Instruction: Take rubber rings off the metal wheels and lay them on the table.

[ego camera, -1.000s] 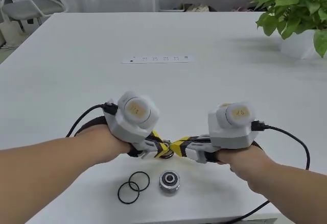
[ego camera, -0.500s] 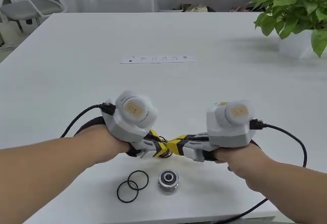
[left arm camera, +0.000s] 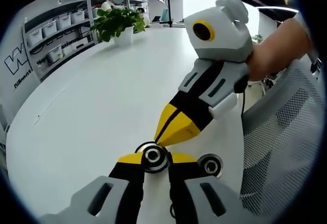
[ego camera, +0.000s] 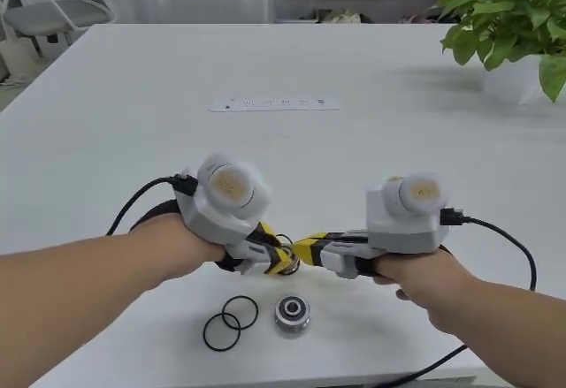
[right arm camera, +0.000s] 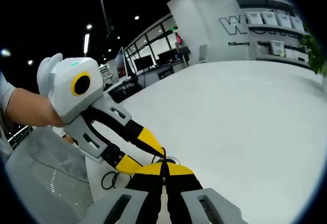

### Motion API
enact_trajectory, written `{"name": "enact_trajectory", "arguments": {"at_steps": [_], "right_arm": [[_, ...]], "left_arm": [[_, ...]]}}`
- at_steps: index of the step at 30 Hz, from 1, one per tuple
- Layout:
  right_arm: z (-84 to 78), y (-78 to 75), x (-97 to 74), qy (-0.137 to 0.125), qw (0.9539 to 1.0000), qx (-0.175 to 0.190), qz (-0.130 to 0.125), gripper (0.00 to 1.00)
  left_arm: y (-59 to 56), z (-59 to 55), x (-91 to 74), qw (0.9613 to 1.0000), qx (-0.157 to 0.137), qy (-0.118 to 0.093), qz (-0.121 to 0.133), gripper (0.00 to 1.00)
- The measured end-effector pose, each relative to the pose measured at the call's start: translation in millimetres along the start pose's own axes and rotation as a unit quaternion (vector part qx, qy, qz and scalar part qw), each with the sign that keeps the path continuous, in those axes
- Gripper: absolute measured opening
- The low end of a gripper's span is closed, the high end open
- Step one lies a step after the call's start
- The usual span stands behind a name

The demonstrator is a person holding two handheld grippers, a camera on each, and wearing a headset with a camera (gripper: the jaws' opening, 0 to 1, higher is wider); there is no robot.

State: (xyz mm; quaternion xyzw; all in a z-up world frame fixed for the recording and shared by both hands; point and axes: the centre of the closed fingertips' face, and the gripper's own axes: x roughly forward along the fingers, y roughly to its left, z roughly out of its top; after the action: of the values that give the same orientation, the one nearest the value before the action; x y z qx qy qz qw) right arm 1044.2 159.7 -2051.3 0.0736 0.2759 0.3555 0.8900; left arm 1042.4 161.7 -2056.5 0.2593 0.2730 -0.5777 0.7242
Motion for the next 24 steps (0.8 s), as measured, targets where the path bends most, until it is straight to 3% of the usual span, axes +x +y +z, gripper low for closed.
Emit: {"name": "enact_trajectory", "arguments": {"at_steps": [10, 14, 24], "right_arm": [[8.8, 2.0, -7.8, -0.013, 0.9999, 0.008, 0.005, 0.00], [11.5, 2.4, -10.5, -0.019, 0.9997, 0.012, 0.006, 0.00], [16.1, 10.0, -12.5, -0.027, 0.9994, 0.014, 0.017, 0.00]], "left_arm": [[-1.6, 11.4, -19.0, 0.9995, -0.002, -0.030, -0.006, 0.18], [-1.5, 19.8, -29.1, 0.9986, -0.011, -0.052, -0.006, 0.22], [-4.2, 25.5, -54.0, 0.9970, -0.009, -0.076, -0.006, 0.30]]}}
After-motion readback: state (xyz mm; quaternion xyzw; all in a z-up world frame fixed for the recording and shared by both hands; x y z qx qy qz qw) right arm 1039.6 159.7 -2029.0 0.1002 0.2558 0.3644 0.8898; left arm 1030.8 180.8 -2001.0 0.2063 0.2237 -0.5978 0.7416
